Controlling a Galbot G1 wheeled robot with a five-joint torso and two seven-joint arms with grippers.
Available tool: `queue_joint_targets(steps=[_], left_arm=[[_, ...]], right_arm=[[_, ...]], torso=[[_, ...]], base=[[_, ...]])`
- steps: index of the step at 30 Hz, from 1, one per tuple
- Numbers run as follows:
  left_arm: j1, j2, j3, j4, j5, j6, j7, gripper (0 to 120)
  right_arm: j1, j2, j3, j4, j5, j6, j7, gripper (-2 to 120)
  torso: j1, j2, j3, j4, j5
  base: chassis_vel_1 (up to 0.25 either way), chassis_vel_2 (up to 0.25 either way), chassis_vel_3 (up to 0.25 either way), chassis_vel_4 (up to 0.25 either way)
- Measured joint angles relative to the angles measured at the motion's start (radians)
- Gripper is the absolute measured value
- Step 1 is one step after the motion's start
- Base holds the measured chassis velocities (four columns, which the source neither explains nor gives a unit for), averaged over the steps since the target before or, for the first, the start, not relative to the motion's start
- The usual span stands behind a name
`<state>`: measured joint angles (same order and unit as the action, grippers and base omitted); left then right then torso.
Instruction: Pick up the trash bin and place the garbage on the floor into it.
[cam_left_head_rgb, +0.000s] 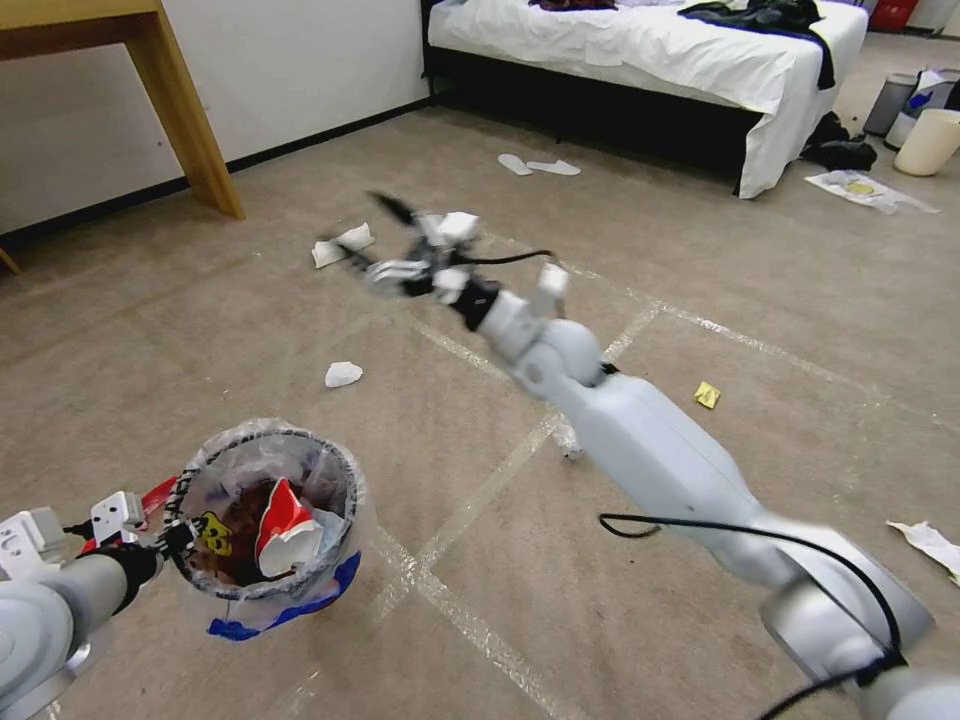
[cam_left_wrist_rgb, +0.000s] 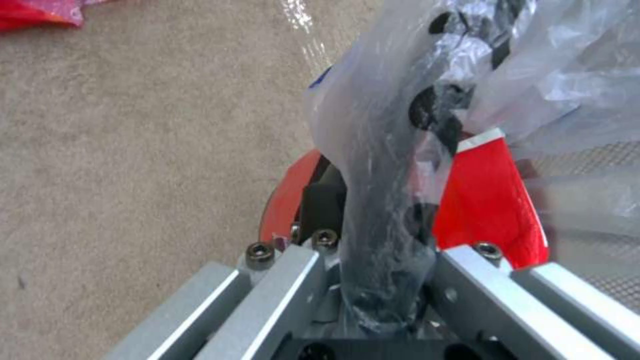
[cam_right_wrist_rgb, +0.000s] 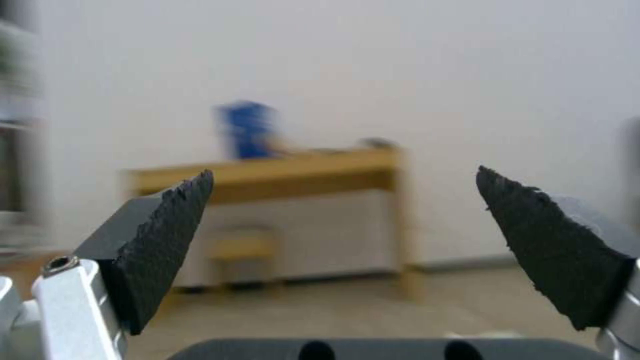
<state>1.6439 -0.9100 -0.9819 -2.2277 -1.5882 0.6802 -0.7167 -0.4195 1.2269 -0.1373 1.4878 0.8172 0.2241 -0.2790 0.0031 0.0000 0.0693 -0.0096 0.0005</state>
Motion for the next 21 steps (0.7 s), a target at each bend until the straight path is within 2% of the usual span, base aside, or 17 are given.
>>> queue_joint_targets(steps=[2, 3, 5, 6, 8, 9, 10, 14, 17, 19, 21], left_arm=[[-0.001, 0.001, 0.0, -0.005, -0.001, 0.0, 0.001, 1], [-0.001, 0.001, 0.0, -0.005, -0.001, 0.0, 0.001, 1], [0.001, 0.002, 0.002, -0.01, 0.001, 0.0, 0.005, 1], [0.001, 0.002, 0.002, -0.01, 0.001, 0.0, 0.005, 1], [0.004, 0.003, 0.004, -0.014, 0.003, 0.001, 0.01, 1], [0.004, 0.003, 0.004, -0.014, 0.003, 0.001, 0.01, 1], [0.004, 0.0, 0.007, -0.016, 0.005, 0.001, 0.011, 1], [0.002, -0.008, 0.021, -0.022, 0.011, 0.002, 0.013, 1], [0.0, -0.009, 0.023, -0.024, 0.011, 0.002, 0.014, 1], [-0.001, -0.008, 0.025, -0.029, 0.01, 0.002, 0.017, 1], [-0.002, -0.006, 0.025, -0.03, 0.01, 0.002, 0.02, 1]], right_arm=[[-0.109, -0.027, 0.112, 0.035, -0.078, -0.002, 0.073, 100], [-0.109, -0.027, 0.112, 0.035, -0.078, -0.002, 0.073, 100], [-0.284, -0.065, 0.289, 0.097, -0.185, -0.008, 0.12, 100], [-0.284, -0.065, 0.289, 0.097, -0.185, -0.008, 0.12, 100], [-0.446, -0.089, 0.427, 0.142, -0.258, 0.01, 0.133, 100], [-0.446, -0.089, 0.427, 0.142, -0.258, 0.01, 0.133, 100], [-0.522, -0.094, 0.501, 0.173, -0.287, 0.022, 0.142, 100], [-0.668, -0.08, 0.65, 0.238, -0.333, 0.06, 0.119, 100], [-0.711, -0.068, 0.684, 0.254, -0.34, 0.073, 0.112, 100], [-0.824, -0.033, 0.763, 0.285, -0.379, 0.124, 0.095, 100], [-0.859, -0.02, 0.79, 0.295, -0.393, 0.14, 0.09, 100]], torso=[[0.0, 0.0, 0.0, 0.0, 0.0], [0.0, 0.0, 0.0, 0.0, 0.0], [0.0, 0.0, 0.0, -0.0003, 0.0001], [0.0, 0.0, 0.0, -0.0003, 0.0001], [0.0, 0.0, 0.0, -0.0004, 0.0003], [0.0, 0.0, 0.0, -0.0004, 0.0003], [0.0, 0.0, 0.0, -0.0005, 0.0002], [0.0, 0.0, 0.0, 0.0, -0.0003], [0.0, 0.0, 0.0, 0.0001, -0.0003], [0.0, 0.0, 0.0, 0.0, -0.0002], [0.0, 0.0, 0.0, -0.0001, -0.0004]], base=[[0.0, 0.0, 0.0, 0.0], [0.0, 0.0, 0.0, 0.0], [0.0, 0.0, 0.0, 0.0], [0.0, 0.0, 0.0, 0.0], [0.0, 0.0, 0.0, 0.0], [0.0, 0.0, 0.0, 0.0], [0.0, 0.0, 0.0, 0.0], [0.0, 0.0, 0.0, 0.0], [0.0, 0.0, 0.0, 0.0], [0.0, 0.0, 0.0, 0.0], [0.0, 0.0, 0.0, 0.0]])
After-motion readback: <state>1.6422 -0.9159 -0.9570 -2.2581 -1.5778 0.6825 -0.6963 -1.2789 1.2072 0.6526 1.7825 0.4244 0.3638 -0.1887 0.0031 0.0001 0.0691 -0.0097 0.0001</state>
